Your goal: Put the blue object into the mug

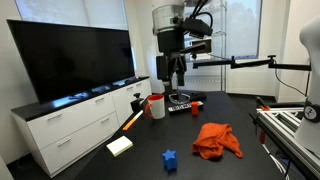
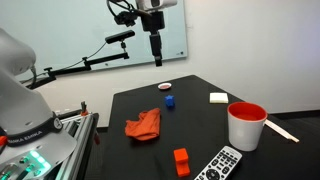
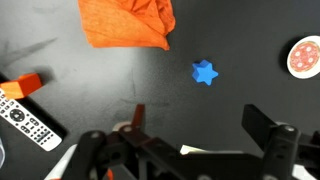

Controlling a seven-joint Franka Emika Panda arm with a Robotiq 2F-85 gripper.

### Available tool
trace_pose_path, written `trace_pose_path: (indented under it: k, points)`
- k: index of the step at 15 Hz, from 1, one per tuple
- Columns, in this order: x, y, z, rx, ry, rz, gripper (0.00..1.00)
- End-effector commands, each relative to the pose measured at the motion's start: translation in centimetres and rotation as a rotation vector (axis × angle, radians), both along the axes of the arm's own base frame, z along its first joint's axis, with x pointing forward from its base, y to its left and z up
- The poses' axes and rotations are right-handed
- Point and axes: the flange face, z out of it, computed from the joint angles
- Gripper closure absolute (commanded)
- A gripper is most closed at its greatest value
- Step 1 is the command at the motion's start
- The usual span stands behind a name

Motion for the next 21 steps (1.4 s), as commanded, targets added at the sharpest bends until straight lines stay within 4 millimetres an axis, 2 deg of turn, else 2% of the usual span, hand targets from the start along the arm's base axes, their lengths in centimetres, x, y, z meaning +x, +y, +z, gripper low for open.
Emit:
trace_pose_path:
  k: [1, 2, 3, 6, 7, 15, 19, 21]
  points:
    - [1.3, 0.0, 0.1, -0.008, 0.001, 0.000, 0.00]
    - [1.3, -0.3, 0.4, -0.024, 0.047, -0.008, 0.00]
    - [0.7, -0.1, -1.1, -0.004, 0.021, 0.004, 0.00]
    - [0.9, -0.2, -0.5, -0.010, 0.043, 0.005, 0.00]
    - [0.9, -0.1, -0.7, -0.024, 0.044, 0.066, 0.00]
    - [-1.3, 4.0, -8.9, -0.134, -0.007, 0.478, 0.00]
    - [-0.9, 4.5, -10.5, -0.150, -0.086, 0.541, 0.00]
    - [-0.8, 4.8, -11.0, -0.143, -0.047, 0.626, 0.00]
